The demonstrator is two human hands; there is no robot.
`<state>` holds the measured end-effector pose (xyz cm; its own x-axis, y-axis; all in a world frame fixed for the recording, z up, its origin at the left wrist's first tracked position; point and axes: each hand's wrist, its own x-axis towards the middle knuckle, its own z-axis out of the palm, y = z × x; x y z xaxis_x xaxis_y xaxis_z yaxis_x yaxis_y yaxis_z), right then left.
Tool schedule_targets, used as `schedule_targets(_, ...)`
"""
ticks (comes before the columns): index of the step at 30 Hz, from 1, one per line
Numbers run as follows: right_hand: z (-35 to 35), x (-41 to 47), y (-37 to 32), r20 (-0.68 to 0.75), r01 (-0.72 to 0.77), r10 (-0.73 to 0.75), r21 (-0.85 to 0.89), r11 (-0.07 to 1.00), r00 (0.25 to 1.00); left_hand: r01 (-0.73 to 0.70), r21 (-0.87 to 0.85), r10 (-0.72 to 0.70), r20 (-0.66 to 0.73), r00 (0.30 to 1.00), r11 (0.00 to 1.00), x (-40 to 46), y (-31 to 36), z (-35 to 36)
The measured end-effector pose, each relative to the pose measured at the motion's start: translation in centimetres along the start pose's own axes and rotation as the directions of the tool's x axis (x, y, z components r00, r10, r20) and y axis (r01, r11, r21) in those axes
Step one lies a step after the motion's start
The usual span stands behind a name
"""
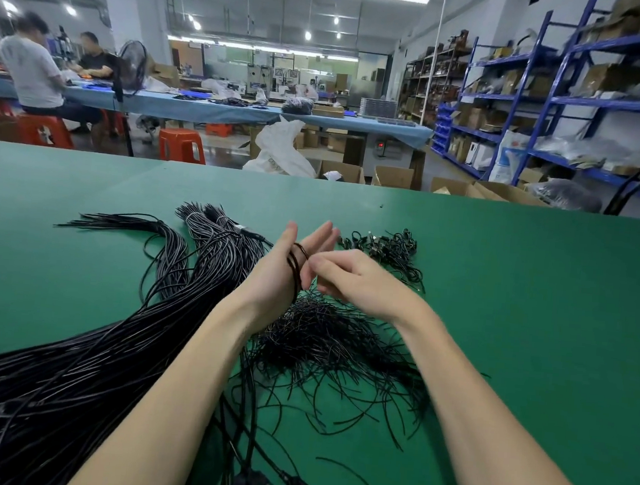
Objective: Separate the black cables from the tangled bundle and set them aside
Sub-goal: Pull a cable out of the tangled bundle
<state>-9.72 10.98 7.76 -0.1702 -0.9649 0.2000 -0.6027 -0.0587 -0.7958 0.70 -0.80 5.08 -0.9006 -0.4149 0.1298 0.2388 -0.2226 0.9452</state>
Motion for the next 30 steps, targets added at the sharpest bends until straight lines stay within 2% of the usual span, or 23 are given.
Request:
schedule_targets(2, 0.5, -0.1, 1.0, 0.058, -0.036, 0.027, 0.152, 0.988, 0.998, -0.002, -0.075, 0.007, 0.056, 0.998, 0.997, -0.1, 0.0, 0.2)
schedule_targets(5, 0.8, -0.3, 2.3, 0.158, -0.134, 0.106, 0.182, 0.974, 0.982, -0.012, -0.174, 0.033, 0.121, 0.992, 0.985, -0.4, 0.3, 0.1)
schedule_targets(7, 1.3, -0.5, 3.4, 0.196, -0.191, 0.147, 0.225, 0.956, 0.970, 0.000, -0.198, 0.043, 0.215, 0.976, 0.980, -0.8, 0.5, 0.0)
schedule_targets(12, 1.3, -1.3, 5.4, 0.215, -0.267, 0.234, 0.140, 0.953, 0.948, 0.078, -0.018, -0.060, 0.473, 0.879, 0.997, -1.3, 0.6, -0.4)
schedule_targets(15, -0.1, -1.5, 5.5, 0.175, -0.207, 0.207, -0.018, 0.978, 0.963, 0.113, 0.130, -0.166, 0.544, 0.822, 0.985, -1.4, 0.6, -0.7)
schedule_targets(18, -1.8, -0.8, 4.4, 0.131, -0.208, 0.242, -0.231, 0.951, 0.961, 0.159, 0.348, -0.326, 0.496, 0.805, 0.924, -1.3, 0.3, -0.4)
schedule_targets(20, -2.7, -0.1, 3.1, 0.079, -0.238, 0.273, -0.305, 0.922, 0.959, 0.177, 0.461, -0.392, 0.425, 0.816, 0.869, -1.0, -0.1, 0.0)
schedule_targets(23, -3.2, 0.9, 1.0, -0.042, -0.242, 0.245, -0.376, 0.894, 0.969, 0.154, 0.553, -0.352, 0.271, 0.896, 0.819, -0.6, -0.7, 0.4)
schedule_targets(26, -3.1, 1.3, -0.7, -0.228, -0.242, 0.159, -0.406, 0.881, 0.961, 0.165, 0.473, -0.267, 0.156, 0.951, 0.866, -0.1, -1.1, -0.1)
schedule_targets(28, -2.4, 1.2, -1.2, -0.337, -0.220, 0.079, -0.404, 0.888, 0.938, 0.153, 0.380, -0.220, 0.139, 0.966, 0.912, 0.1, -1.0, -0.2)
schedule_targets(30, -1.1, 0.6, -1.1, -0.449, -0.184, 0.024, -0.315, 0.931, 0.893, 0.127, 0.311, -0.172, 0.122, 0.977, 0.942, 0.2, -0.9, -0.3)
